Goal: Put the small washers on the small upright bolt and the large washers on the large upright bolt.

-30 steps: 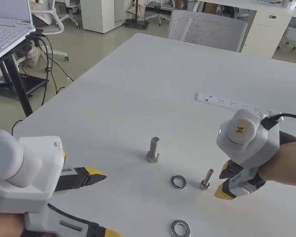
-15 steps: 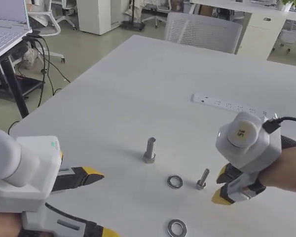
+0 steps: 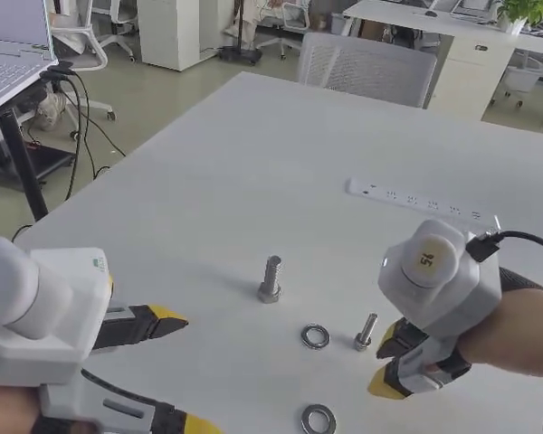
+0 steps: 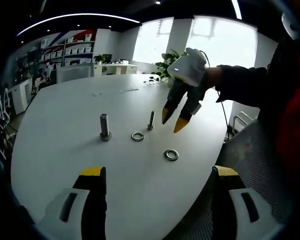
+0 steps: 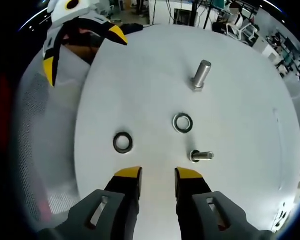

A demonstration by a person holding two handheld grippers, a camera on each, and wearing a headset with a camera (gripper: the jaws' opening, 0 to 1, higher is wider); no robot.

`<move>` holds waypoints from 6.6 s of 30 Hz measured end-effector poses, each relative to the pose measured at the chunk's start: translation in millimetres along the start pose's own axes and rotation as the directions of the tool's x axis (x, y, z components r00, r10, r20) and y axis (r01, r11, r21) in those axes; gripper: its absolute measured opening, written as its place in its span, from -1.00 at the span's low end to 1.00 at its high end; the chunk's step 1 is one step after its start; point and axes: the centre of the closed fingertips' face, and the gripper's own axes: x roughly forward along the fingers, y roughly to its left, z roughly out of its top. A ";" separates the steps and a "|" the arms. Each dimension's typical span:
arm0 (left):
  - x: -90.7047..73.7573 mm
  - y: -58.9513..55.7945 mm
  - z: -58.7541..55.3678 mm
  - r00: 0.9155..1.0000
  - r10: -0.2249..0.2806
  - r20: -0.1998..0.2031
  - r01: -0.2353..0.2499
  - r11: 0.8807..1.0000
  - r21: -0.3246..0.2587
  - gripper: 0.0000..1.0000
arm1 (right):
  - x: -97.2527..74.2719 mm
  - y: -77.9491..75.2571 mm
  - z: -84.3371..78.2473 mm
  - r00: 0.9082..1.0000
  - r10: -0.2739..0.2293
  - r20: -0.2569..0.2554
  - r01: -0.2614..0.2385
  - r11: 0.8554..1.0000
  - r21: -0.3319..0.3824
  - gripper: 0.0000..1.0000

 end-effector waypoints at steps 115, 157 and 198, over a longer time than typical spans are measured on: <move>-3.4 -0.3 2.0 0.999 0.001 0.042 -0.001 1.000 -0.011 0.73 | 57.8 -38.8 52.0 0.995 0.022 -0.098 -0.034 0.992 -0.121 -0.50; -2.7 -3.0 6.9 0.998 -0.007 0.056 0.007 1.000 0.000 0.72 | 31.4 -41.5 66.9 0.995 -0.026 -0.097 0.009 0.986 -0.168 -0.53; -2.6 -0.3 12.8 0.997 -0.001 0.079 0.000 1.000 0.008 0.73 | -20.3 -74.5 139.7 0.987 -0.136 -0.083 0.100 0.934 -0.342 -0.53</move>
